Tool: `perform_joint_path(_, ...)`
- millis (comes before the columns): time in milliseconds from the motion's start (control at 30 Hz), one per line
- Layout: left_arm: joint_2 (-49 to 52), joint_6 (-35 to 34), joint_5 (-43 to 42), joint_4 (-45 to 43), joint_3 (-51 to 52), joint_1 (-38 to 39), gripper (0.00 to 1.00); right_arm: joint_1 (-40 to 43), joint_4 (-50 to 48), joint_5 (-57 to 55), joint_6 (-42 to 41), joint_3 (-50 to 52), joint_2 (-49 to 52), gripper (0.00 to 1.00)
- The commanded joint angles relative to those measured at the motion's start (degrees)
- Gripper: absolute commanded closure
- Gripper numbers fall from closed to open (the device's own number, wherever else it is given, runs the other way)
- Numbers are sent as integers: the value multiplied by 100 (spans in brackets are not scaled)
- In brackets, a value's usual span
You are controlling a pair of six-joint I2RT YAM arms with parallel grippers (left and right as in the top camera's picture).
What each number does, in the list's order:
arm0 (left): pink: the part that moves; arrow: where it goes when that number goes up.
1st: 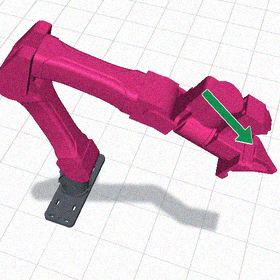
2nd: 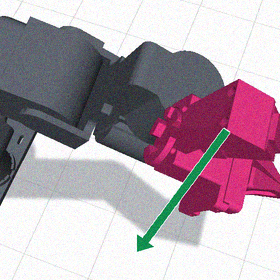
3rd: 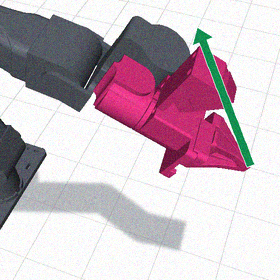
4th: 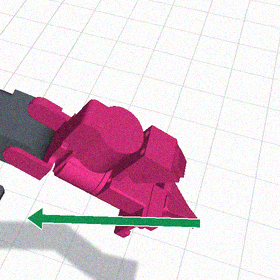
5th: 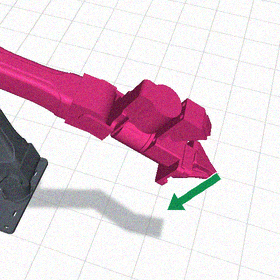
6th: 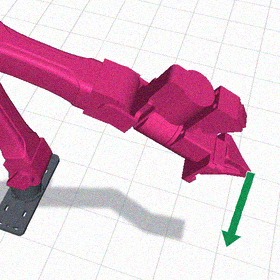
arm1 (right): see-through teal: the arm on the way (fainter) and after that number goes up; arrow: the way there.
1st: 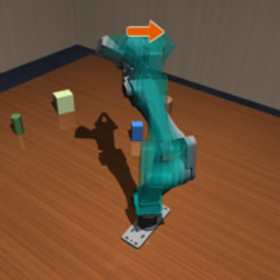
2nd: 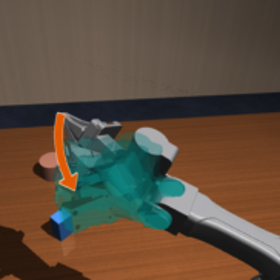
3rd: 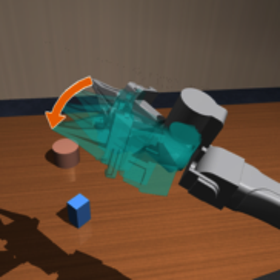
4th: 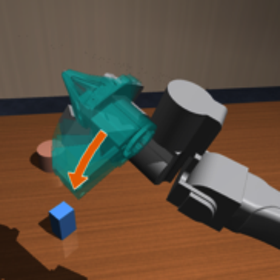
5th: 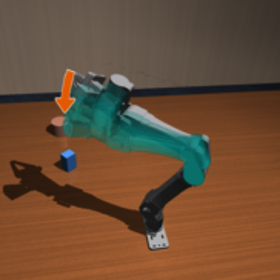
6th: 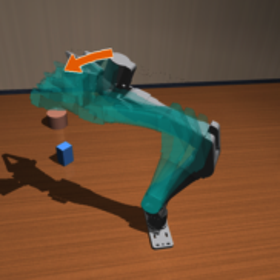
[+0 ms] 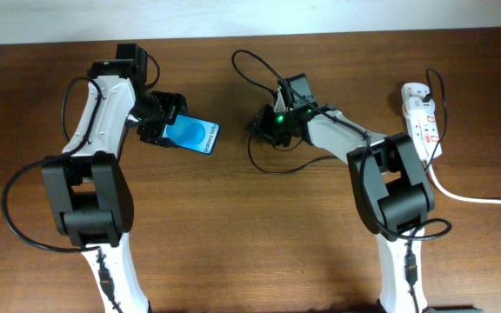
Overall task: Plug charger to phone and switch on socket
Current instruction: 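Grasp the black cable's USB-C end with the right gripper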
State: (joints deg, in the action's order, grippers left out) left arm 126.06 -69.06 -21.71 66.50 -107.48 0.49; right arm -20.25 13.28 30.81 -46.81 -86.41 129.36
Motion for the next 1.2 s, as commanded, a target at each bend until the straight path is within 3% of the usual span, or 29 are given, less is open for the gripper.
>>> perform_joint_path(0, -39, -7, -146, 37, -155, -35, 100, -79, 59, -57, -13, -28, 168, 84)
perform_joint_path(67, -39, -9, -146, 48, -155, -35, 100, -59, 160, -44, 87, -28, 168, 96)
perform_joint_path(267, -39, 22, -149, 203, -155, -35, 100, 199, 380, 267, 1051, -42, -101, 96)
perform_joint_path(567, -39, 317, -149, 284, -155, -28, 100, 529, 1670, 332, 2885, -52, -966, 96)
perform_joint_path(900, -39, 387, -142, 282, -155, -28, 100, 522, 1657, 225, 2944, -50, -984, 96)
perform_joint_path(1100, -39, 470, 396, 258, -153, 7, 100, 457, 1655, -24, 2942, -50, -968, 96)
perform_joint_path(1133, -39, 470, 396, 256, -153, 20, 100, 457, 1655, -22, 2942, -50, -968, 91)
perform_joint_path(1167, -39, 472, 398, 258, -153, 33, 100, 457, 1655, -22, 2935, -50, -968, 70)
